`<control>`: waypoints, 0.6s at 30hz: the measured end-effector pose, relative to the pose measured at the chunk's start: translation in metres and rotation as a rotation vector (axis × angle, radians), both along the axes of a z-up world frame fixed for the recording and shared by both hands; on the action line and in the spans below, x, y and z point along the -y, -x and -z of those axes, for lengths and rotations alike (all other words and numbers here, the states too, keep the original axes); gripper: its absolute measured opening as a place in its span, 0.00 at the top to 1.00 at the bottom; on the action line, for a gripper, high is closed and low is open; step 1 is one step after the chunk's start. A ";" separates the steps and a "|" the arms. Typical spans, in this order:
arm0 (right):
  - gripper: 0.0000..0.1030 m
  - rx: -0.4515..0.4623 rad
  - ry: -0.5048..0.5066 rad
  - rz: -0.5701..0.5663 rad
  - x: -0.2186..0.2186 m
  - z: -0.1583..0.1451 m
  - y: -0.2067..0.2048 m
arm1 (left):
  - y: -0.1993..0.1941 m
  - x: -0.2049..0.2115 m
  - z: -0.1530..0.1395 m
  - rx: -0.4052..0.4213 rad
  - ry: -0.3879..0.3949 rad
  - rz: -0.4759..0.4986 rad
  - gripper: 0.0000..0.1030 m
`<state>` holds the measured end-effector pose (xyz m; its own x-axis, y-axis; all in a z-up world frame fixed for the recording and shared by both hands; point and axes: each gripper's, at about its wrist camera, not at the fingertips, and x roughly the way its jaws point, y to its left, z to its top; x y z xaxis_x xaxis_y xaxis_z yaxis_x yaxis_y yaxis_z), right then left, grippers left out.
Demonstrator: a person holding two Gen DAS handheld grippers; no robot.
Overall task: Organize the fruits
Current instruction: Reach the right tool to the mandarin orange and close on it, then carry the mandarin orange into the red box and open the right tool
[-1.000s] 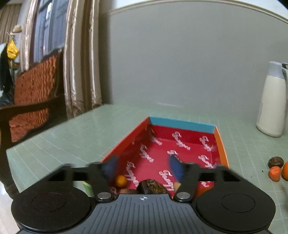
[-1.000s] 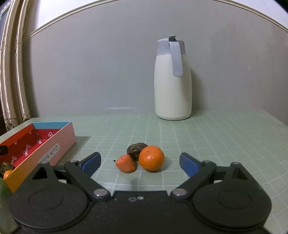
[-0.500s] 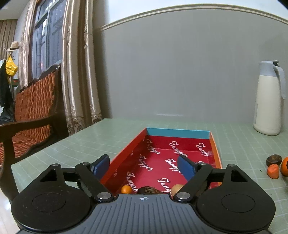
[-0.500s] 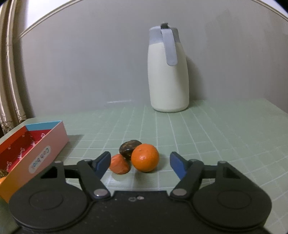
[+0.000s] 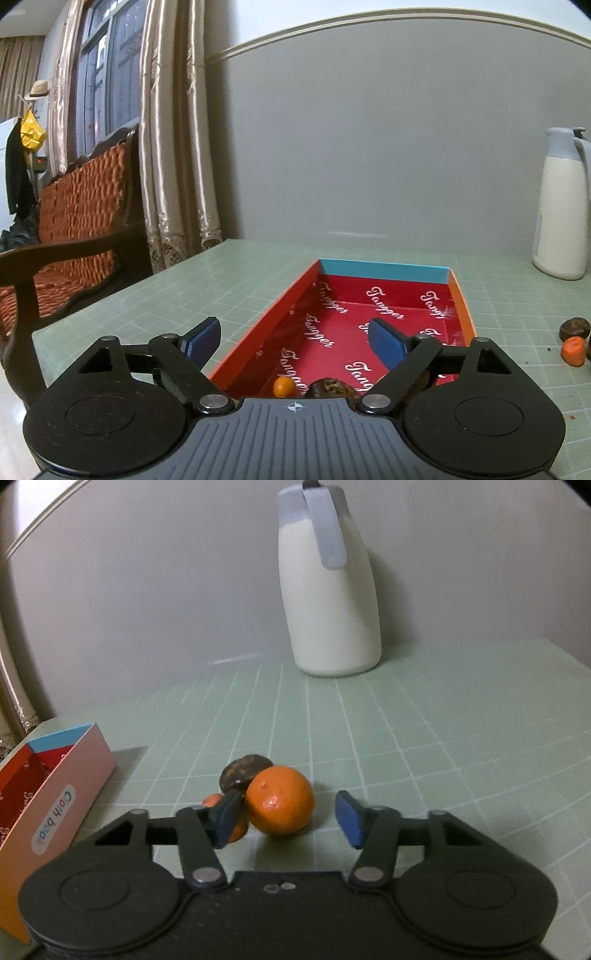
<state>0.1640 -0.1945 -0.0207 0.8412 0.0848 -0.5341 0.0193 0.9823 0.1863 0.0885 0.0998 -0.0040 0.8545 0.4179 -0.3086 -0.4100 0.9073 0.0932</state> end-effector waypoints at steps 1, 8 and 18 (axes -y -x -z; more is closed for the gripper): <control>0.51 -0.005 -0.006 -0.001 0.001 0.001 -0.001 | 0.001 -0.001 0.000 0.001 -0.001 -0.004 0.15; 0.60 -0.027 -0.004 -0.029 -0.004 0.003 -0.007 | 0.008 -0.009 -0.001 0.004 -0.008 -0.028 0.12; 0.61 0.043 0.026 -0.039 -0.008 -0.002 0.004 | 0.020 -0.022 -0.001 0.002 0.005 -0.054 0.11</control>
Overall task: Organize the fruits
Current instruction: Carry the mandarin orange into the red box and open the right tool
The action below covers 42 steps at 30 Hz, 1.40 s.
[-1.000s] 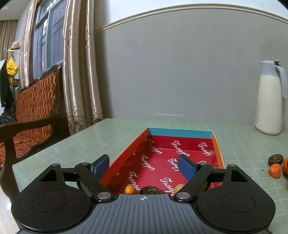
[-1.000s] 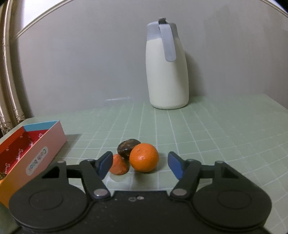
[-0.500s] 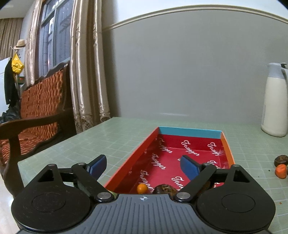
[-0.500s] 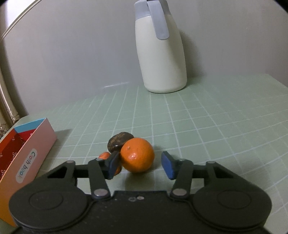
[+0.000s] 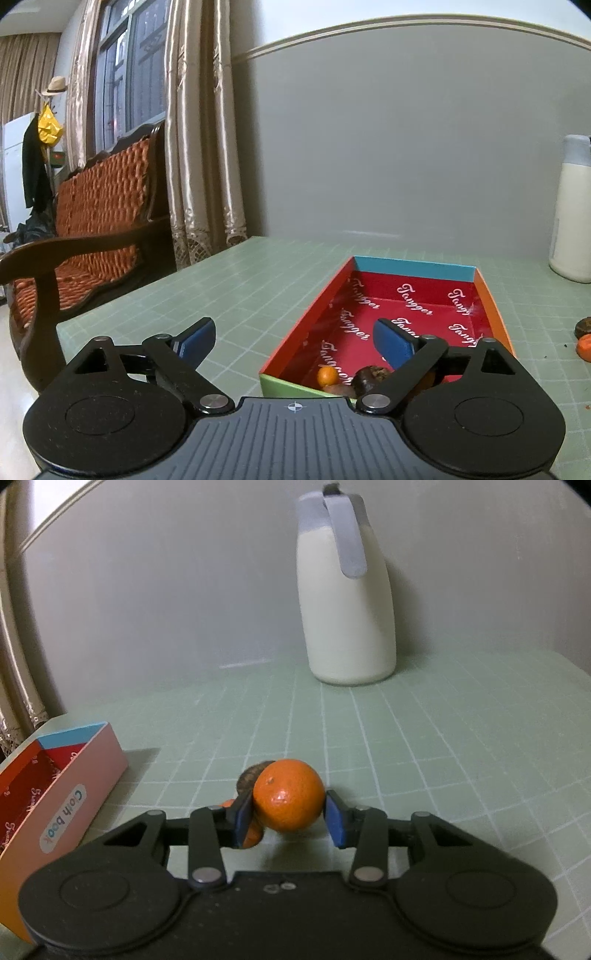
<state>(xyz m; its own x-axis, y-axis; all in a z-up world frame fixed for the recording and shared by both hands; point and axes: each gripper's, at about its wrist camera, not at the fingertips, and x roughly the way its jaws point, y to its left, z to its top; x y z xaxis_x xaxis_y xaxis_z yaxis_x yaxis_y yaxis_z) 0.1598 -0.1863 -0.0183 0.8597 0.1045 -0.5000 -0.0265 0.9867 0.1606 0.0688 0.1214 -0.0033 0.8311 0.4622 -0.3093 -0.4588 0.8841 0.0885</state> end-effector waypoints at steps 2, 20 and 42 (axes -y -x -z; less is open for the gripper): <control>0.61 0.005 0.001 -0.016 -0.003 -0.001 0.002 | 0.001 -0.002 0.000 -0.001 0.001 -0.007 0.10; 0.61 0.118 0.055 -0.187 -0.052 -0.023 0.028 | 0.022 -0.038 0.006 -0.006 0.038 -0.106 0.09; 0.61 0.168 0.062 -0.481 -0.151 -0.039 0.052 | 0.043 -0.074 0.009 0.007 0.065 -0.184 0.08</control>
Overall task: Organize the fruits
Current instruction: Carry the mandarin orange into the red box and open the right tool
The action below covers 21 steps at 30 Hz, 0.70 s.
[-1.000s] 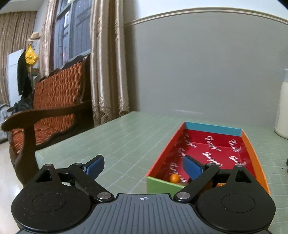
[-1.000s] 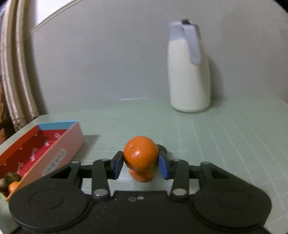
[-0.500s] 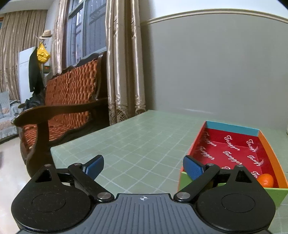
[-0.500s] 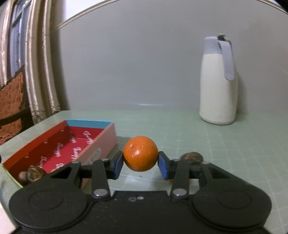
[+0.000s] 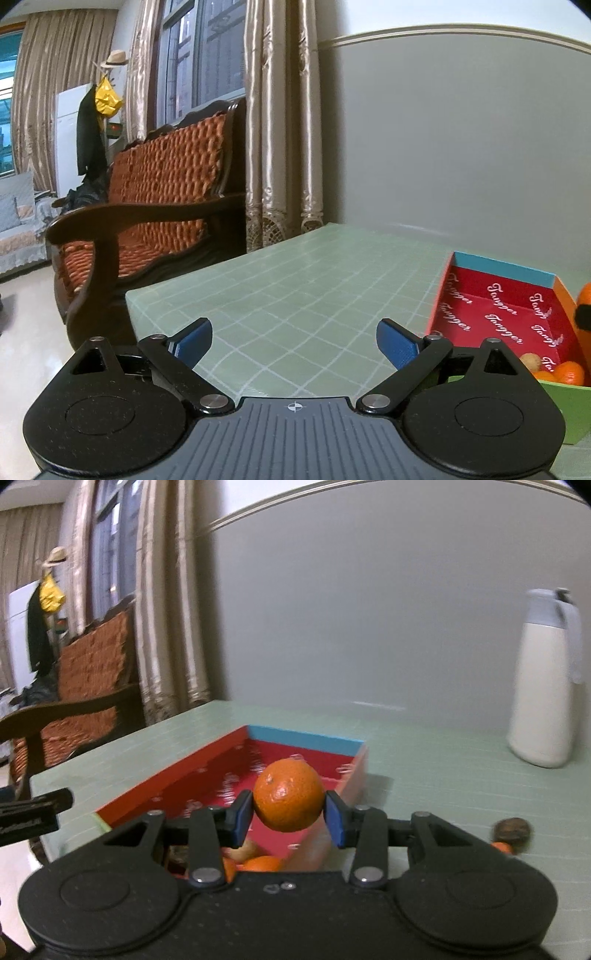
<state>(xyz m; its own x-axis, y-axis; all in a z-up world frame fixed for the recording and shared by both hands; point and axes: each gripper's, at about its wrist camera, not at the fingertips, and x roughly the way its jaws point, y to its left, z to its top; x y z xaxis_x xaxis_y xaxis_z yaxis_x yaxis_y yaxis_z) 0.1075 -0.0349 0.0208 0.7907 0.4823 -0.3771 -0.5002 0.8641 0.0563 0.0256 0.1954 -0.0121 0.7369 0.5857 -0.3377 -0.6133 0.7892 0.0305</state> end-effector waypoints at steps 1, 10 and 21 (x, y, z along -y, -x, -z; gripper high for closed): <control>0.61 0.000 0.006 -0.010 -0.005 0.000 0.001 | 0.000 -0.001 0.000 -0.001 0.003 -0.003 0.07; 0.60 -0.039 0.042 -0.060 -0.037 0.008 -0.007 | 0.000 -0.009 0.002 -0.003 0.028 -0.009 0.07; 0.38 0.000 0.028 -0.049 -0.027 0.003 0.001 | -0.004 -0.004 0.002 0.002 0.042 0.005 0.06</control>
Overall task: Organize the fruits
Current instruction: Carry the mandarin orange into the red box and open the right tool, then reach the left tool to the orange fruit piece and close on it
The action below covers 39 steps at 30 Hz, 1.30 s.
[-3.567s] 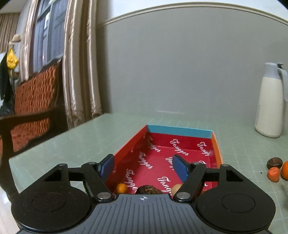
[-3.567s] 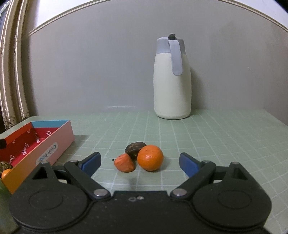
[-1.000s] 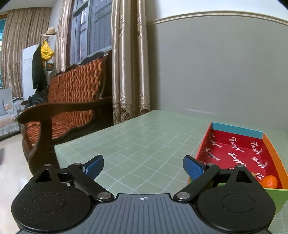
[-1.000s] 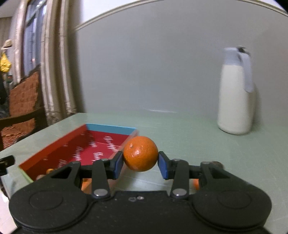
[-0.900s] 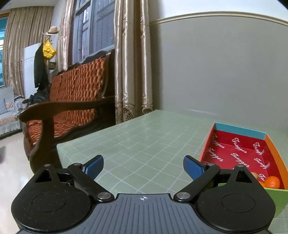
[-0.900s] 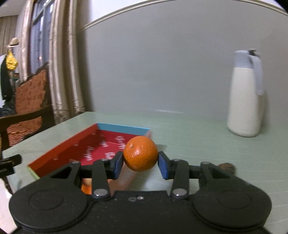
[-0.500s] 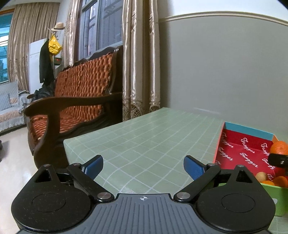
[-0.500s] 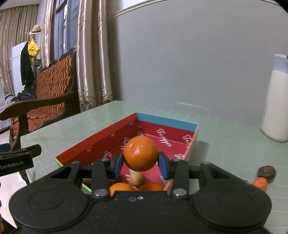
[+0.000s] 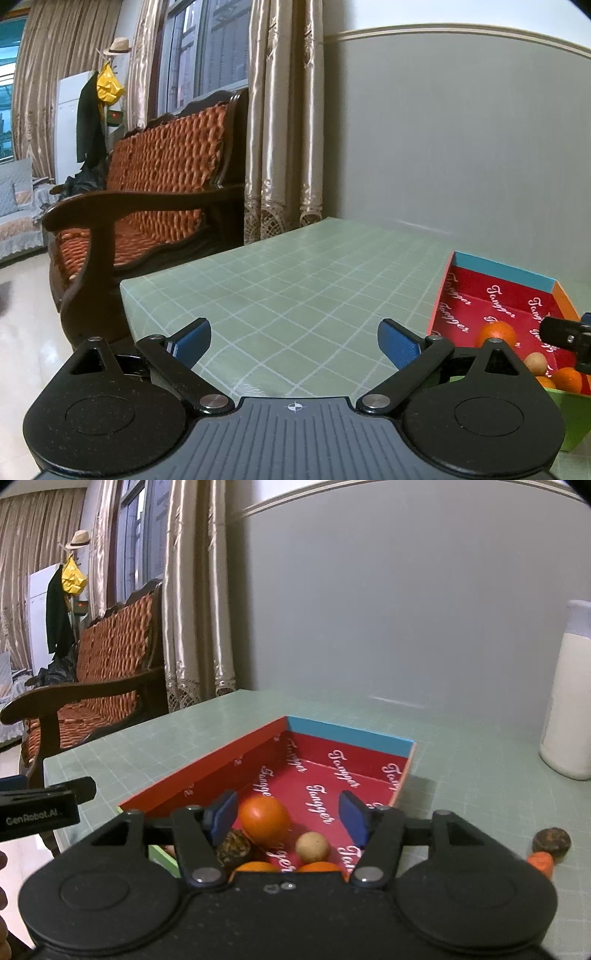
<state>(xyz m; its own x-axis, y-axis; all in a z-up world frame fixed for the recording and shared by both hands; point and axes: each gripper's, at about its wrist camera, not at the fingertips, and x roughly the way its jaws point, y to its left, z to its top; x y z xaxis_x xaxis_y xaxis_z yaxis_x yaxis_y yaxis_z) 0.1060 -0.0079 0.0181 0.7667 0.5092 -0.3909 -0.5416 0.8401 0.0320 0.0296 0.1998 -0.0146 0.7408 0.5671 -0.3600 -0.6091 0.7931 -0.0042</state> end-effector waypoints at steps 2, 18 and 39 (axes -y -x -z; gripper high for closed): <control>0.36 -0.004 -0.009 0.011 0.006 0.000 0.000 | 0.000 0.002 0.000 -0.002 -0.003 0.003 0.06; 0.16 0.079 0.018 0.177 0.062 -0.003 0.010 | -0.015 0.049 -0.006 0.009 -0.048 0.103 0.06; 0.08 0.027 -0.030 0.762 0.235 0.021 0.017 | -0.058 0.206 -0.008 -0.003 -0.161 0.563 0.06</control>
